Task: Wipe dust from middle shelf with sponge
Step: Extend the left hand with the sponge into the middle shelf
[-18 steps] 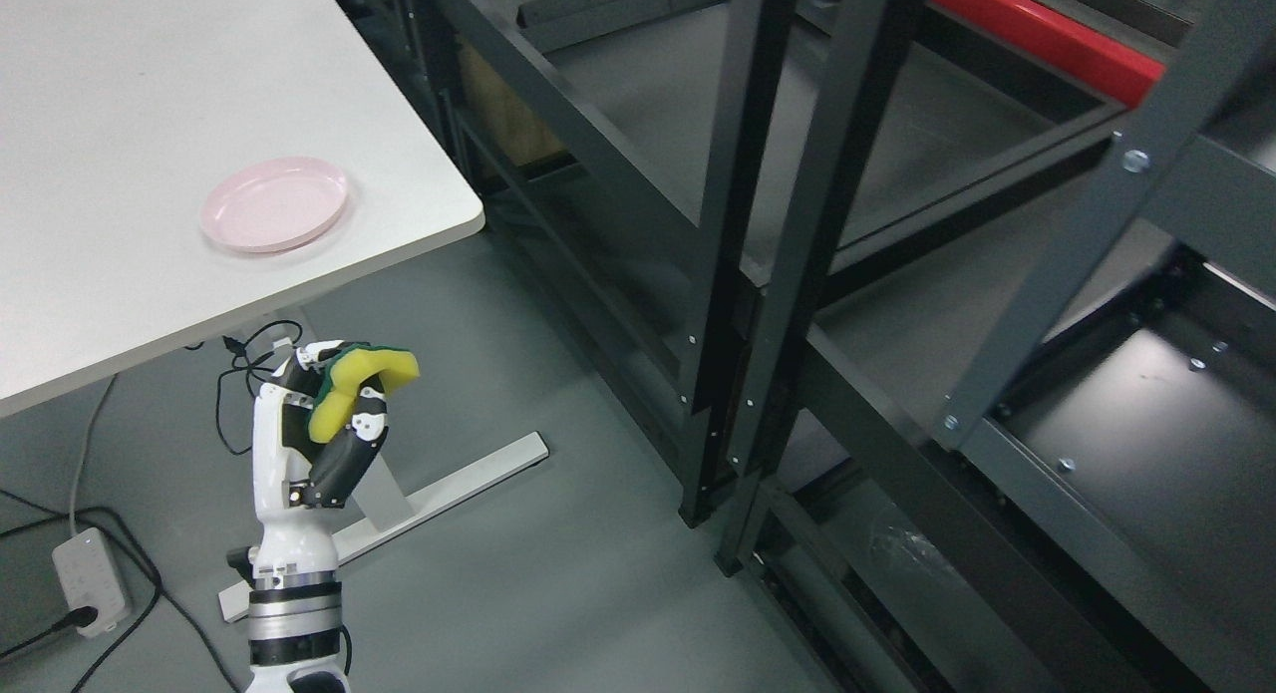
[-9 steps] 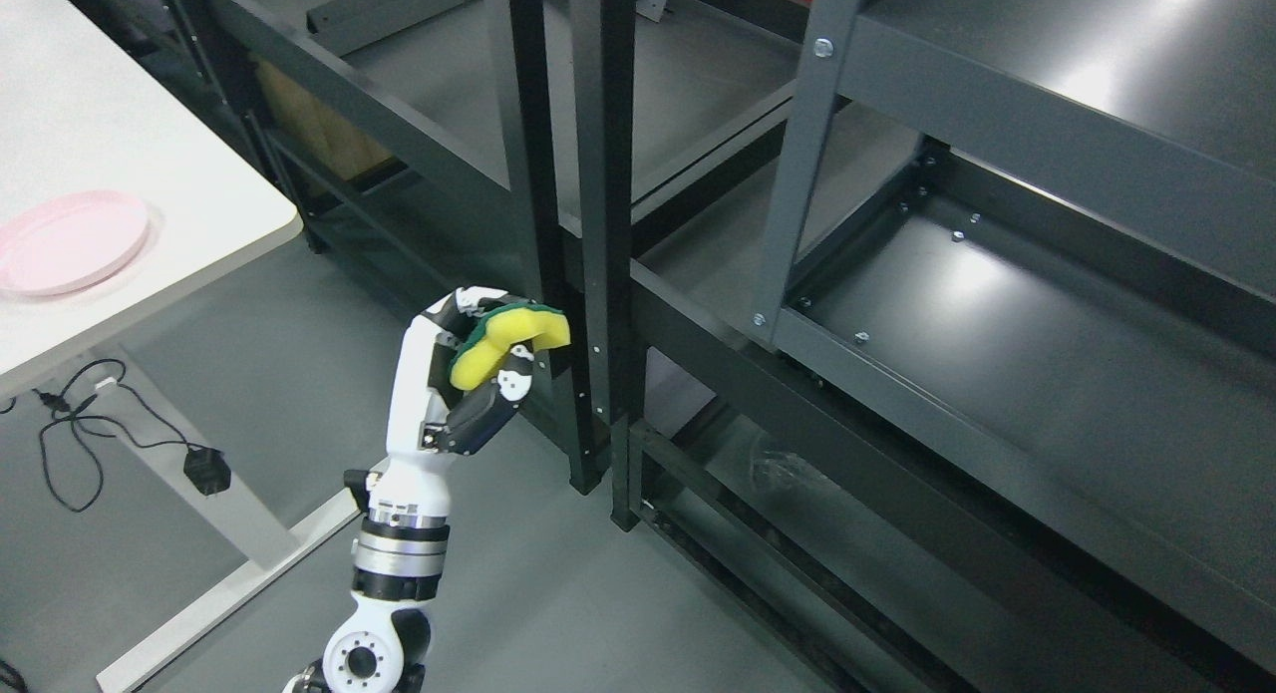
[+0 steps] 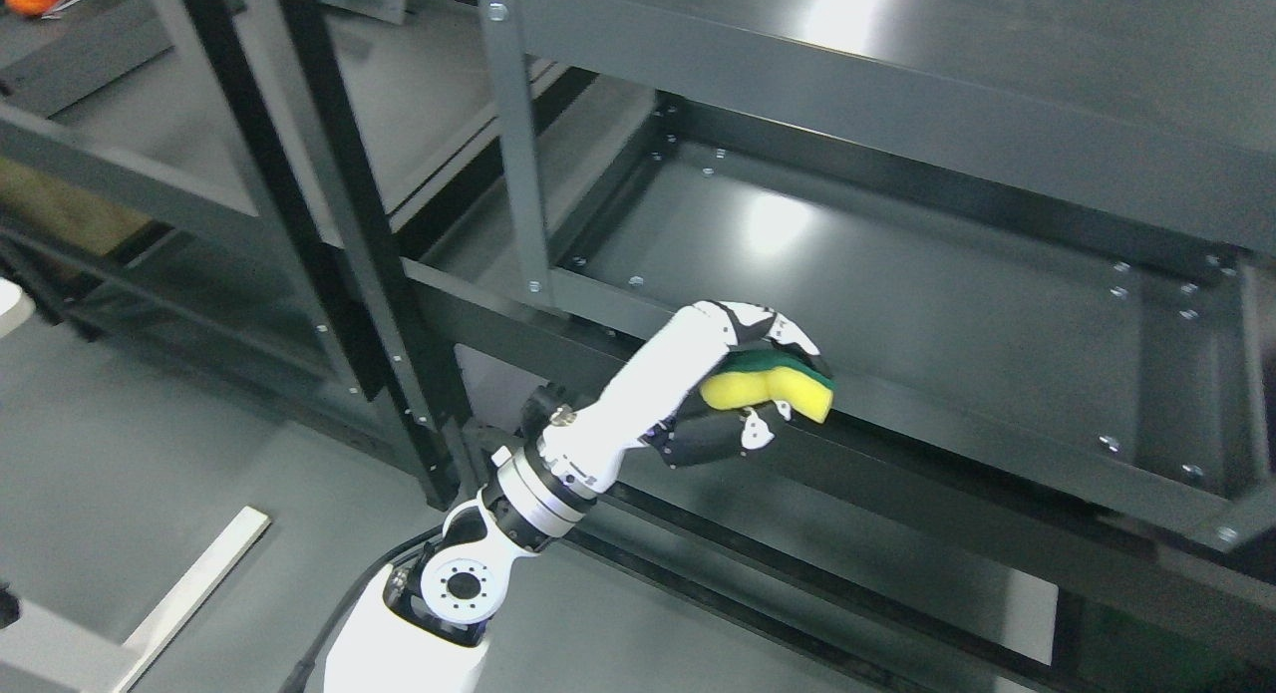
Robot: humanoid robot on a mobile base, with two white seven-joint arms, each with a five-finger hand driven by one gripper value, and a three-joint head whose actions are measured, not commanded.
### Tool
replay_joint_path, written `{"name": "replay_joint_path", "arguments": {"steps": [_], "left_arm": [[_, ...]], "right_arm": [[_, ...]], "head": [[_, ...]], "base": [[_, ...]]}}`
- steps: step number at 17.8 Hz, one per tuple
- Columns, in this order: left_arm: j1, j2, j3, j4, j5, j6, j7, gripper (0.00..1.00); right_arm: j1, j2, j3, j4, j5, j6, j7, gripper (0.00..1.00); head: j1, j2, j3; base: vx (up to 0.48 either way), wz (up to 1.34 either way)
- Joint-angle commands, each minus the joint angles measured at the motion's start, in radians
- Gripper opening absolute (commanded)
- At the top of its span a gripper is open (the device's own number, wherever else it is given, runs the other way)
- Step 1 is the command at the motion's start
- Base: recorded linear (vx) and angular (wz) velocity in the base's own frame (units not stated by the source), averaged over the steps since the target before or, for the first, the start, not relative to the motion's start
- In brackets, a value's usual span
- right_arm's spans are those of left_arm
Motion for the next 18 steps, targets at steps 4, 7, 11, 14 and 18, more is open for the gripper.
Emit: {"name": "replay_joint_path", "arguments": {"steps": [4, 7, 11, 14, 18], "left_arm": [[-0.298, 0.017, -0.256, 0.012, -0.174, -0.074, -0.032, 0.0], [-0.514, 0.017, -0.25, 0.008, -0.201, -0.198, -0.107, 0.0], [-0.729, 0.017, -0.097, -0.006, -0.247, -0.319, -0.298, 0.0], [-0.717, 0.017, 0.052, -0.006, -0.287, -0.366, -0.396, 0.0], [-0.648, 0.021, 0.303, -0.008, -0.286, -0.366, -0.399, 0.0]], "right_arm": [[-0.001, -0.017, 0.0, -0.017, 0.0, 0.001, 0.0, 1.0], [0.0, -0.017, 0.0, -0.017, 0.0, 0.001, 0.0, 1.0], [0.0, -0.017, 0.0, -0.017, 0.0, 0.001, 0.0, 1.0], [-0.001, -0.017, 0.0, -0.017, 0.0, 0.001, 0.0, 1.0], [0.0, -0.017, 0.0, -0.017, 0.0, 0.001, 0.0, 1.0]], "head": [[0.0, 0.0, 0.0], [0.0, 0.0, 0.0], [0.0, 0.0, 0.0], [0.0, 0.0, 0.0], [0.0, 0.0, 0.0]], "base": [[-0.076, -0.7], [-0.044, -0.49], [-0.015, -0.19], [0.0, 0.0], [-0.002, -0.03]]}}
